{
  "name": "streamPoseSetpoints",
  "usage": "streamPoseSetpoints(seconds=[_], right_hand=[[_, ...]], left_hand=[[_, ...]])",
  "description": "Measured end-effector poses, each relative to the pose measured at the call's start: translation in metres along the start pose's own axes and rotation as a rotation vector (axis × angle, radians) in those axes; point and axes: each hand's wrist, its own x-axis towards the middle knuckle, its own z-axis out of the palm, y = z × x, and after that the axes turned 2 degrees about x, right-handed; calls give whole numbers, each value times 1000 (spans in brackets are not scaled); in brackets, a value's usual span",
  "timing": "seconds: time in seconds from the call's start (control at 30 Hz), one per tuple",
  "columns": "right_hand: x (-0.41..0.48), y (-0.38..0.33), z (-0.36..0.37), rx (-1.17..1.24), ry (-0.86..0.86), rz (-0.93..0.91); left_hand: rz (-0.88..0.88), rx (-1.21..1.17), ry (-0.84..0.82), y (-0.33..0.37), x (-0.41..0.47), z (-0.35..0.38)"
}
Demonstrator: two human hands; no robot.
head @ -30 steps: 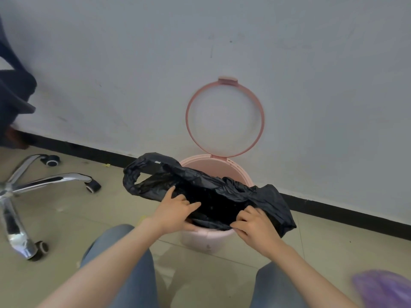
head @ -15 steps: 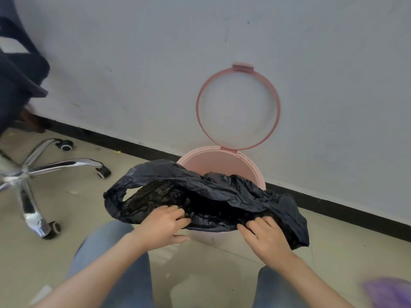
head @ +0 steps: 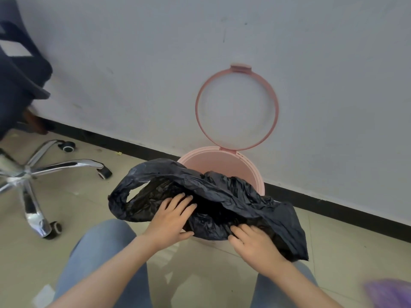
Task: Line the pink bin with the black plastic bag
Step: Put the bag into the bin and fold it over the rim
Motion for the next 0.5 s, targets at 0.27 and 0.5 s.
streamPoseSetpoints(seconds=[0.27,0.5], right_hand=[[6,1,-20,-33,112,197],[30,22,-23,-104,-114,505]], left_hand=[[-59,27,-15,-1,4,17],[-94,-17,-137,0,4,14]])
